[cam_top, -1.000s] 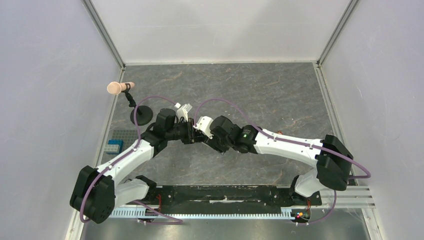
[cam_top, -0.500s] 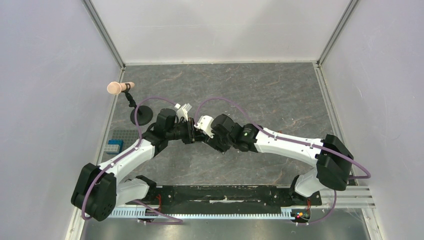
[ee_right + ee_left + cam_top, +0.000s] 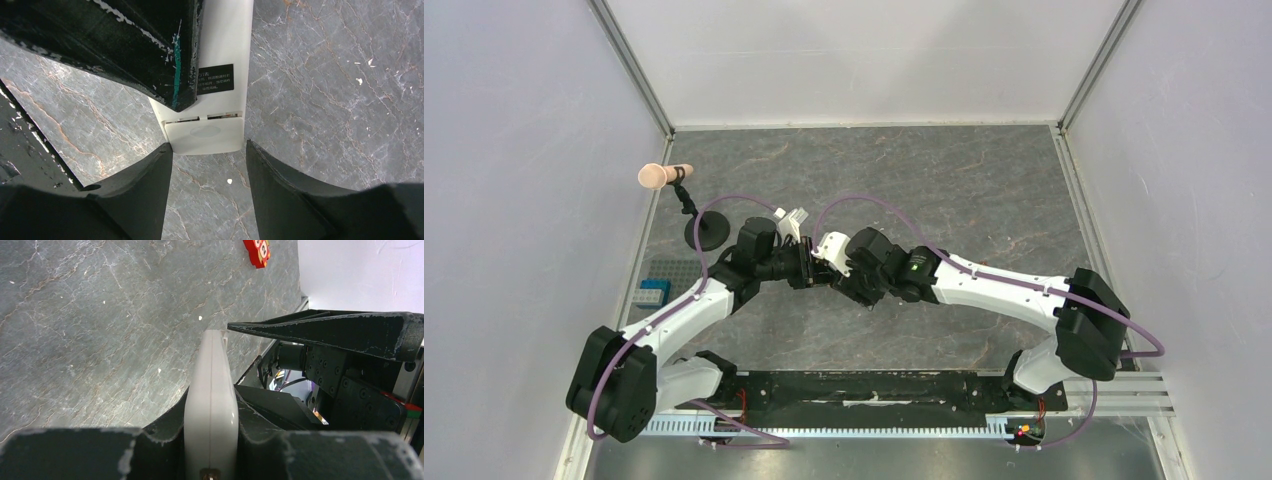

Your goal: Load the batteries into the remote control

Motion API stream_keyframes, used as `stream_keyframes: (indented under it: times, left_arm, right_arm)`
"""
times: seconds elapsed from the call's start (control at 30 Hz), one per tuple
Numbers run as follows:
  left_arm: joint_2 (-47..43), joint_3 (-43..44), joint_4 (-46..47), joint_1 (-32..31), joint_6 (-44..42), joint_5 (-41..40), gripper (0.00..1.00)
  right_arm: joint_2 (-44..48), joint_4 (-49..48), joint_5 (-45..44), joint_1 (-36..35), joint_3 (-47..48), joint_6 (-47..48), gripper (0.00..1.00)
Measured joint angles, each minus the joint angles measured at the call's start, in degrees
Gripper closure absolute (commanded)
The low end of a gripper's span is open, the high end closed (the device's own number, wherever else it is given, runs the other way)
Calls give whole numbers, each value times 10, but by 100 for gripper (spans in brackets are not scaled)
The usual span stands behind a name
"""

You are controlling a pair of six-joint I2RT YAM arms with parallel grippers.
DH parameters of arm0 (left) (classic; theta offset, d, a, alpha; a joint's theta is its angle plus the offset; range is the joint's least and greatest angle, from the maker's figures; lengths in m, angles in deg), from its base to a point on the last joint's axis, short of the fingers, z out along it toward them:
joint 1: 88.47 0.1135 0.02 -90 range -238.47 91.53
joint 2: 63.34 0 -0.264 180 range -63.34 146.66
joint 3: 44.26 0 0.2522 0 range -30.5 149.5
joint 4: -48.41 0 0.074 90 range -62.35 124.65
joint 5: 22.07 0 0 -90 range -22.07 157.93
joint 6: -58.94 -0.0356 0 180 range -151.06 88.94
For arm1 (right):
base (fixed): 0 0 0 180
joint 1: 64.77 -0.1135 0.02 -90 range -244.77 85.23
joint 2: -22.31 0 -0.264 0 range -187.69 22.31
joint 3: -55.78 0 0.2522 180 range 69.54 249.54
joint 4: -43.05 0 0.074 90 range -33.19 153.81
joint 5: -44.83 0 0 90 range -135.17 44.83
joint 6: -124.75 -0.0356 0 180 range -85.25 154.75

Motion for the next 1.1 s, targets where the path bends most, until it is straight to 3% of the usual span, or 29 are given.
stream_keyframes:
  times: [0.5, 0.9, 1.1]
  left_arm:
    - [12, -1, 31, 1, 24, 1, 98]
    - [36, -57, 203, 5, 143, 57, 98]
    - [42, -70, 245, 5, 173, 70, 98]
  right_arm:
    - [-9, 35, -9, 9, 27, -14, 41]
    - [-27, 127, -10, 10, 102, 3, 39]
    - [-28, 138, -16, 9, 111, 8, 35]
